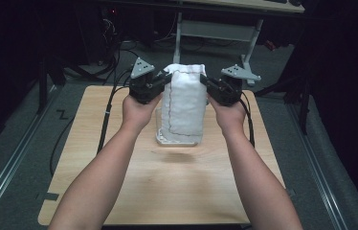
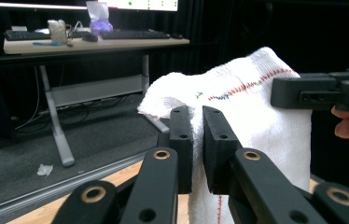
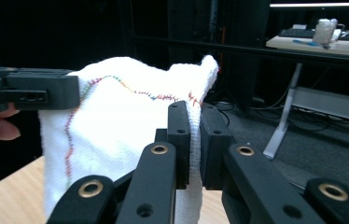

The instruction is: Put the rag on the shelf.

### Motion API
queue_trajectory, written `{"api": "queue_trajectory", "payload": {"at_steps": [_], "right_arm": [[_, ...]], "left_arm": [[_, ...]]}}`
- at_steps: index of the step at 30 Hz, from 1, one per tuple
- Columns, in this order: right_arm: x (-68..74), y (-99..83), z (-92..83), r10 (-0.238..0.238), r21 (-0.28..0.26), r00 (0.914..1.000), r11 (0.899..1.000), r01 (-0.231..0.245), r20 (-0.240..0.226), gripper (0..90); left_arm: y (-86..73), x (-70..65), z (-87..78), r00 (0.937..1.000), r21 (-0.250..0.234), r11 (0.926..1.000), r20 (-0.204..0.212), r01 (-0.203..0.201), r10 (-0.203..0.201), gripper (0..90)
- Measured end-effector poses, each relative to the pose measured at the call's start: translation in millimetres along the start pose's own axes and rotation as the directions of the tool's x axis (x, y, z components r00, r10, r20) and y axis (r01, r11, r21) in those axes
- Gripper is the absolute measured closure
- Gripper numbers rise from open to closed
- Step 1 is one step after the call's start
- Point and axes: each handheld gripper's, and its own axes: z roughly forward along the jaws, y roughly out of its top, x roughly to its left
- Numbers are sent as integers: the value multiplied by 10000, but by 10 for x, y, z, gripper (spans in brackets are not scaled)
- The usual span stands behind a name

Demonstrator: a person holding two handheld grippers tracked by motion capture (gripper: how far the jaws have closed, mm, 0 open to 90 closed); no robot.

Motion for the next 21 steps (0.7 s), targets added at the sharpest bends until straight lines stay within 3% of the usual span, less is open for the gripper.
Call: {"api": "queue_trajectory", "payload": {"at_steps": [3, 6, 8, 16, 21], "right_arm": [[-51, -29, 77, 12, 212, 10000, 9998, -12, -21, 850], [-70, -43, 115, 163, 235, 9998, 9996, -159, -146, 850], [-28, -40, 145, -43, 216, 9998, 9998, 47, -183, 850], [84, -1, 222, -101, 220, 9991, 9997, 110, -400, 849], [71, 25, 256, -226, 291, 9995, 9993, 232, -217, 849]], "left_arm": [[-24, 75, 42, 9997, 62, 9997, 17, 231, -231, 835], [-38, 109, 55, 9998, 149, 9997, -85, 180, -179, 835], [-30, 149, 29, 9995, 148, 9996, -227, 231, -227, 835], [45, 222, -81, 9991, 63, 9997, -343, 232, -230, 835], [11, 258, 40, 9989, 421, 9989, -410, 227, -210, 832]]}}
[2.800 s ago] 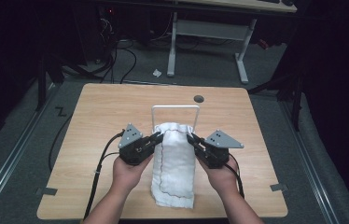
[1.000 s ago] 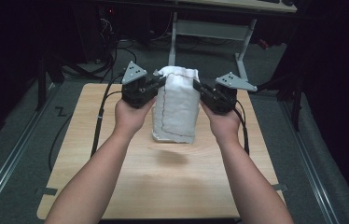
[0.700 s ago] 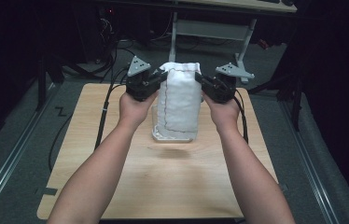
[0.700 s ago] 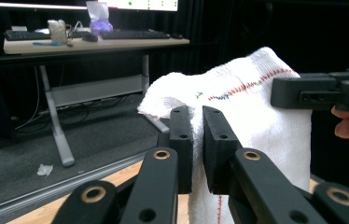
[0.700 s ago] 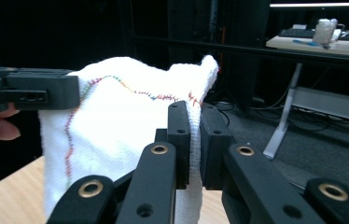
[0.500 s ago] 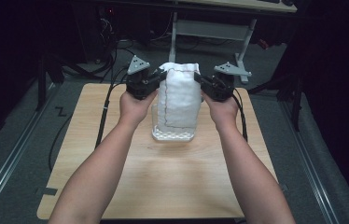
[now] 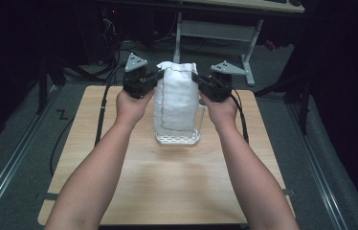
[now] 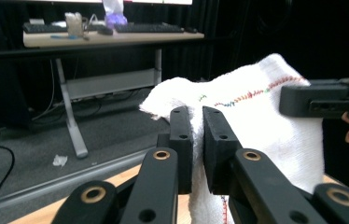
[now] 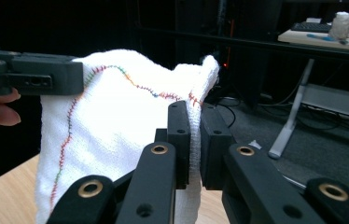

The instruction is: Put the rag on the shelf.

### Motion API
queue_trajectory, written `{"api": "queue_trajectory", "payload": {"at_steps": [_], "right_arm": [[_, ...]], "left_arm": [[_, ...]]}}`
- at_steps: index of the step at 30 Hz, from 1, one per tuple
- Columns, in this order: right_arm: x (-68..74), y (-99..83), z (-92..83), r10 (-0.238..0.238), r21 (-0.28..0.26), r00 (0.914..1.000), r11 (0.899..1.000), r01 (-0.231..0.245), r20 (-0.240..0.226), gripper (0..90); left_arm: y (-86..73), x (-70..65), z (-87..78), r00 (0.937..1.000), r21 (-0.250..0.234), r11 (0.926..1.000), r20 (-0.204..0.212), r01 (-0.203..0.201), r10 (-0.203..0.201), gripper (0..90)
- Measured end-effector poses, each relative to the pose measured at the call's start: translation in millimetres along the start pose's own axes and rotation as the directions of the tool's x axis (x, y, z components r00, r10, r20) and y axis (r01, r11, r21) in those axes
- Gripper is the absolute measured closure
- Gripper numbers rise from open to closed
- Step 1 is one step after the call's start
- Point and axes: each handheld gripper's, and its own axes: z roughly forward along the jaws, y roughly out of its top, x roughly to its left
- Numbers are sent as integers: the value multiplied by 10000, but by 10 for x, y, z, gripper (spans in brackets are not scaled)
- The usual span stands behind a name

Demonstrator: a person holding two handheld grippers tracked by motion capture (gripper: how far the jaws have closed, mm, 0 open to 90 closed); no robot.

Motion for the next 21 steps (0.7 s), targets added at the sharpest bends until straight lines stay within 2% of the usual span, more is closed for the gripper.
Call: {"api": "queue_trajectory", "payload": {"at_steps": [2, 4, 5, 6, 9, 10, 11, 12, 13, 14, 15, 16, 21], "right_arm": [[-31, -14, 46, -93, 225, 9998, 9997, 89, 194, 848], [-78, -54, 108, -57, 553, 9995, 9985, 40, 302, 848], [-78, -54, 108, -57, 553, 9995, 9985, 40, 302, 848], [-129, -112, 179, 106, 883, 9994, 9960, -135, 337, 848], [-152, -155, 237, 160, 1189, 9991, 9927, -205, 387, 847], [-171, -208, 311, 199, 1530, 9992, 9879, -249, 341, 846], [-171, -208, 311, 199, 1530, 9992, 9879, -249, 341, 846], [-179, -258, 355, 169, 1681, 9991, 9855, -233, 393, 845], [-185, -276, 369, 220, 1710, 9990, 9849, -285, 400, 844], [-195, -297, 388, 306, 1782, 9987, 9833, -375, 413, 843], [-199, -315, 403, 319, 1886, 9982, 9812, -410, 512, 844], [-193, -330, 409, 134, 1882, 9976, 9818, -260, 677, 844], [-209, -331, 405, 26, 1759, 9953, 9842, -196, 965, 800]], "left_arm": [[-51, 50, 104, 9993, 471, 9984, 155, 321, -328, 829], [-121, 78, 204, 9994, 904, 9953, 73, 338, -346, 828], [-121, 78, 204, 9994, 904, 9953, 73, 338, -346, 828], [-197, 94, 290, 9994, 1334, 9905, -8, 334, -336, 826], [-248, 112, 329, 9988, 1570, 9864, -86, 488, -481, 822], [-299, 132, 351, 9973, 1785, 9811, -102, 740, -734, 821], [-299, 132, 351, 9973, 1785, 9811, -102, 740, -734, 819], [-344, 146, 371, 9969, 2098, 9748, 42, 754, -780, 815], [-344, 146, 371, 9969, 2098, 9748, 42, 754, -780, 809], [-373, 153, 390, 9973, 2307, 9706, 87, 684, -724, 784], [-373, 153, 390, 9973, 2307, 9706, 87, 684, -724, 783], [-391, 152, 392, 9955, 2263, 9711, 383, 763, -872, 781], [-409, 138, 408, 9960, 2268, 9718, 457, 644, -767, 757]]}}
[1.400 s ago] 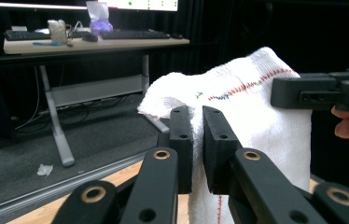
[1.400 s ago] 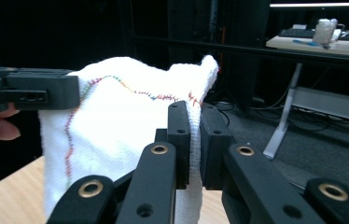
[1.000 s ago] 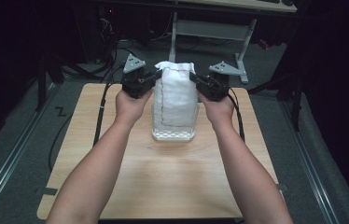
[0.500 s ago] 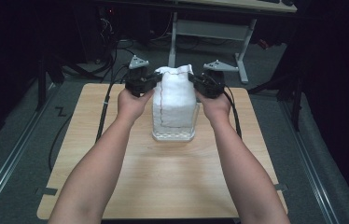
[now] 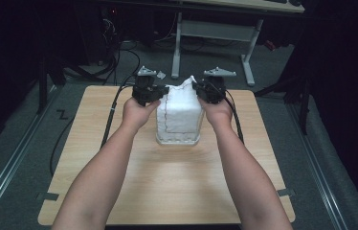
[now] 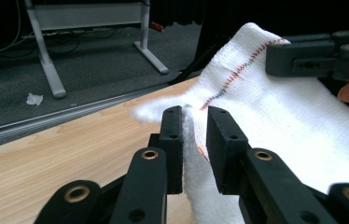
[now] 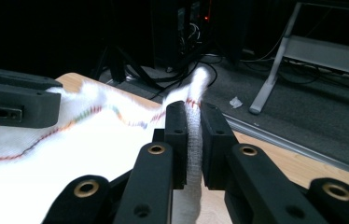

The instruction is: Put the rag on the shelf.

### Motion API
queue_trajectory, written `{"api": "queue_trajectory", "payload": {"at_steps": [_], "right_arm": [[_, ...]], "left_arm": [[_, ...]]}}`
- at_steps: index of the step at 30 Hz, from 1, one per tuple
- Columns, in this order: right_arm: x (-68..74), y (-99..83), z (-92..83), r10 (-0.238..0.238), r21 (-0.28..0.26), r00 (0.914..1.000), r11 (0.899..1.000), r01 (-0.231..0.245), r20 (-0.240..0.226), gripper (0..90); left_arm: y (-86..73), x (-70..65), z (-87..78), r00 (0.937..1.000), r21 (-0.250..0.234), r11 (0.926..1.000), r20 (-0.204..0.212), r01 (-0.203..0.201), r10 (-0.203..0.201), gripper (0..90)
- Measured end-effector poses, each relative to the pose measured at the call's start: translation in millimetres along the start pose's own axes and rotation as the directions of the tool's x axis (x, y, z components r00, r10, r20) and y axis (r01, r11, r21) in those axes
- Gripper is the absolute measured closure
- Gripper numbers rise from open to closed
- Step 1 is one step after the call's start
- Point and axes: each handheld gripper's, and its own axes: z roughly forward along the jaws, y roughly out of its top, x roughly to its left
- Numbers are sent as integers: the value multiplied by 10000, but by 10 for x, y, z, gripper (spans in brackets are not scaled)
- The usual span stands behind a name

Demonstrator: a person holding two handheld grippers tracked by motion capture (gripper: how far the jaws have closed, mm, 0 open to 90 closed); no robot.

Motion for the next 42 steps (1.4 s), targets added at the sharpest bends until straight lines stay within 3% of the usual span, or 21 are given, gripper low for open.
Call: {"api": "queue_trajectory", "payload": {"at_steps": [3, 4, 7, 17, 23, 24, 28, 31, 34, 36, 40, 41, 42], "right_arm": [[-22, 9, -1, -178, 241, 9988, 9996, 167, 459, 731], [-44, 9, -16, -92, 235, 9989, 9997, 81, 463, 717], [-84, 7, -77, -85, 89, 9988, 9999, 81, 491, 695], [-103, -114, -249, -385, 73, 9986, 9992, 383, 365, 614], [-142, -195, -374, -288, 67, 9982, 9996, 285, 525, 636], [-156, -242, -441, -329, 19, 9974, 9995, 329, 643, 639], [-177, -316, -568, -230, 61, 9964, 9997, 226, 813, 641], [-192, -386, -687, -269, -56, 9954, 9996, 275, 920, 641], [-197, -438, -759, -195, -70, 9951, 9998, 203, 965, 629], [-186, -522, -848, -164, 46, 9965, 9999, 160, 815, 594], [-106, -682, -988, -628, 92, 9952, 9980, 623, 754, 547], [-106, -682, -988, -628, 92, 9952, 9980, 623, 754, 547], [-59, -797, -1052, -772, 200, 9948, 9969, 760, 662, 526]], "left_arm": [[9, 16, -40, 10000, -226, 9997, 89, 1, 1, 670], [34, 35, -115, 9996, -616, 9978, 137, 249, -241, 643], [61, 41, -204, 9996, -920, 9957, -234, 124, -146, 617], [-83, 128, -348, 9979, -947, 9955, -642, 69, -130, 626], [-184, 210, -490, 9955, -999, 9948, -910, 184, -276, 623], [-233, 249, -536, 9942, -772, 9969, -1046, 177, -258, 619], [-341, 292, -743, 9885, -1086, 9933, -1417, 383, -536, 614], [-463, 266, -895, 9860, -1246, 9921, -1629, 149, -353, 605], [-557, 251, -977, 9868, -1144, 9933, -1586, 141, -323, 601], [-721, 214, -1070, 9867, -821, 9966, -1620, -18, -115, 604], [-974, 155, -1194, 9877, -627, 9980, -1562, -83, -16, 595], [-974, 155, -1194, 9877, -627, 9980, -1562, -83, -16, 591], [-1058, 133, -1227, 9892, -603, 9982, -1463, -61, -28, 586]]}}
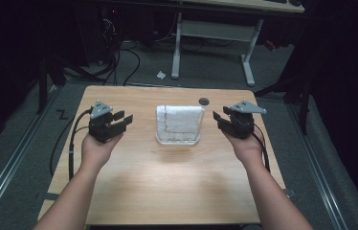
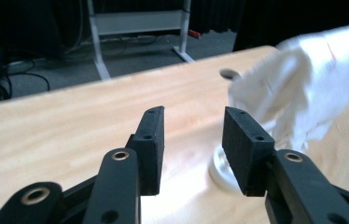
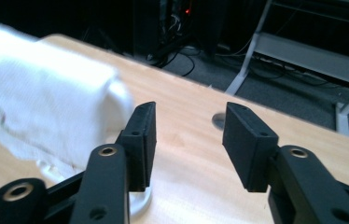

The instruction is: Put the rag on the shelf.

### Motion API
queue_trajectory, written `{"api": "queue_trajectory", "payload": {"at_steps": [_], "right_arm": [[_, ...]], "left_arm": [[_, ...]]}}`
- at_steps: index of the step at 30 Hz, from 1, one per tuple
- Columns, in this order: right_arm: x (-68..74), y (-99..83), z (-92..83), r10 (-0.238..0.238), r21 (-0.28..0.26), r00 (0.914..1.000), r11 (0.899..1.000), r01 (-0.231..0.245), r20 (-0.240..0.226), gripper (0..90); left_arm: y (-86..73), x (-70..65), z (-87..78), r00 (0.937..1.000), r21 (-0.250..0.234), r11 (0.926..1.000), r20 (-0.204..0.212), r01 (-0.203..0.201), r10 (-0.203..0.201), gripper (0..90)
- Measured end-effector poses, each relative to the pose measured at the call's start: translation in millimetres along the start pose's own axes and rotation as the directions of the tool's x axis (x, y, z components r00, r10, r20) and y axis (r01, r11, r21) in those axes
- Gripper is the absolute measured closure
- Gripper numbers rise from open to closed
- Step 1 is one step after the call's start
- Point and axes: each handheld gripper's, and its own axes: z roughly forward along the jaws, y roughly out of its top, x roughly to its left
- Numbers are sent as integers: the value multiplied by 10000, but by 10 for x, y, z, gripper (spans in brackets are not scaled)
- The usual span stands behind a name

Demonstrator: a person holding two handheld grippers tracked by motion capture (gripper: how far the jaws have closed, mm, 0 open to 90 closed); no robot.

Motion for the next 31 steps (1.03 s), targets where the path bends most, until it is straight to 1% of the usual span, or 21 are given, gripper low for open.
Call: {"api": "queue_trajectory", "payload": {"at_steps": [3, 5, 7, 8, 9, 10, 14, 15, 16, 17, 18, 19, 20, 21, 22, 23, 24, 25, 26, 28, 31], "right_arm": [[72, -170, -53, -74, 178, 9999, 9998, 76, -142, 505], [124, -306, -88, -109, 348, 9997, 9993, 117, -240, 496], [176, -450, -122, -82, 420, 9992, 9991, 98, -401, 494], [176, -450, -122, -82, 420, 9992, 9991, 98, -401, 494], [243, -617, -165, -184, 473, 9987, 9987, 207, -475, 493], [266, -671, -178, -202, 516, 9985, 9984, 228, -516, 492], [401, -996, -248, -59, 726, 9972, 9973, 113, -746, 483], [401, -996, -248, -59, 726, 9972, 9973, 113, -746, 483], [497, -1194, -291, -123, 912, 9971, 9956, 192, -752, 479], [532, -1268, -314, -74, 958, 9971, 9953, 146, -754, 474], [580, -1377, -358, -33, 961, 9974, 9953, 102, -714, 471], [626, -1499, -418, -29, 894, 9980, 9960, 86, -635, 484], [626, -1499, -418, -29, 894, 9980, 9960, 86, -635, 484], [655, -1572, -495, -201, 1635, 9941, 9858, 374, -1064, 433], [655, -1572, -495, -201, 1635, 9941, 9858, 374, -1064, 433], [615, -1569, -554, -556, 1248, 9958, 9901, 644, -721, 469], [615, -1569, -554, -556, 1248, 9958, 9901, 644, -721, 469], [540, -1602, -527, -85, 1391, 9978, 9901, 176, -657, 468], [520, -1615, -510, 104, 1474, 9974, 9891, 2, -709, 467], [498, -1638, -479, 141, 1613, 9975, 9869, -27, -699, 466], [496, -1658, -455, 220, 1706, 9968, 9853, -86, -774, 464]], "left_arm": [[-270, -79, -112, 9994, 186, 9998, 333, 85, -91, 575], [-431, -134, -148, 9994, 413, 9991, 340, -47, 33, 565], [-591, -191, -176, 9988, 579, 9983, 484, 74, -102, 557], [-591, -191, -176, 9988, 579, 9983, 484, 74, -102, 545], [-685, -246, -197, 9990, 860, 9962, 428, 102, -139, 529], [-832, -354, -240, 9987, 1015, 9948, 505, -42, -9, 527], [-1184, -602, -279, 9950, 1507, 9868, 888, -595, 464, 511], [-1184, -602, -279, 9950, 1507, 9868, 888, -595, 464, 508], [-1354, -690, -271, 9908, 1807, 9822, 1330, -502, 262, 511], [-1408, -727, -263, 9866, 2018, 9785, 1630, -419, 86, 518], [-1442, -780, -246, 9824, 2132, 9759, 1868, -475, 70, 517], [-1459, -838, -243, 9800, 2169, 9734, 1964, -742, 309, 513], [-1459, -838, -243, 9800, 2169, 9734, 1964, -742, 309, 510], [-1462, -905, -237, 9753, 2162, 9702, 2119, -1092, 625, 506], [-1457, -949, -228, 9721, 2086, 9686, 2172, -1351, 888, 506], [-1447, -989, -206, 9702, 2022, 9666, 2139, -1578, 1137, 501], [-1447, -989, -206, 9702, 2022, 9666, 2139, -1578, 1137, 499], [-1448, -975, -164, 9759, 2026, 9697, 1956, -1366, 966, 498], [-1448, -932, -152, 9788, 2064, 9687, 1777, -1382, 1018, 496], [-1457, -869, -166, 9836, 2075, 9737, 1702, -945, 592, 494], [-1455, -827, -194, 9856, 1996, 9762, 1609, -848, 528, 486]]}}
